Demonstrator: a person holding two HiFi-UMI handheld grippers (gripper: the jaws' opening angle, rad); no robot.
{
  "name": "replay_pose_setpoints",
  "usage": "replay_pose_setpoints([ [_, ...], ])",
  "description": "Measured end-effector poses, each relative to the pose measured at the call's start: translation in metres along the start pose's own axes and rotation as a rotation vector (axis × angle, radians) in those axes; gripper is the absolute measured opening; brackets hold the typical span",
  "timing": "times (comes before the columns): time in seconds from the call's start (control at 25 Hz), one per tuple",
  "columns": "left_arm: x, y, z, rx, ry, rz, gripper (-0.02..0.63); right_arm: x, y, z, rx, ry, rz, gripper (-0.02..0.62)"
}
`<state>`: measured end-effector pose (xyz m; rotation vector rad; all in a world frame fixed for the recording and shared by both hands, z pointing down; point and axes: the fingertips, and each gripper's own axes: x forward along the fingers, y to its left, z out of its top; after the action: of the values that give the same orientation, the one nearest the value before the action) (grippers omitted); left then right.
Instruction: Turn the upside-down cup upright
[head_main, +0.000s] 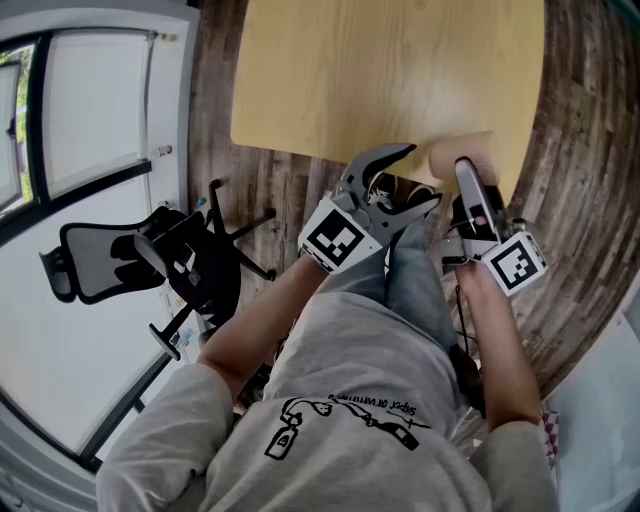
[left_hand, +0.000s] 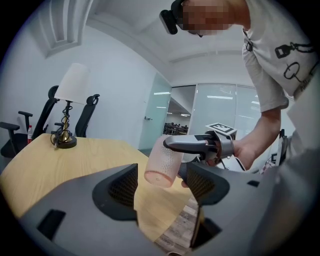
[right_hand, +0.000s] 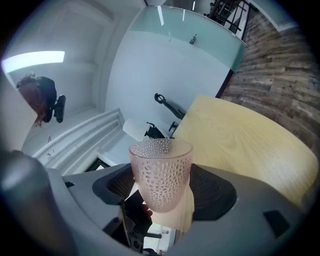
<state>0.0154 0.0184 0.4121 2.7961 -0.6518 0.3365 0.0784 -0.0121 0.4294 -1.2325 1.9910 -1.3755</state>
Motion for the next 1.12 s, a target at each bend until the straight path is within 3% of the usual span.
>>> replay_pose_setpoints([
  [0.4, 0.004, -0.003, -0.005, 0.036, 0.027, -0.021, 0.317, -0.001, 0.018, -0.006, 0.132, -0.008, 0.085, 0.348],
  [1.12, 0.003, -0.017, 0.016, 0.114, -0.024, -0.091, 0.324, -0.011, 0.037, -0.017, 0.383, -0.019, 0.214, 0.348],
])
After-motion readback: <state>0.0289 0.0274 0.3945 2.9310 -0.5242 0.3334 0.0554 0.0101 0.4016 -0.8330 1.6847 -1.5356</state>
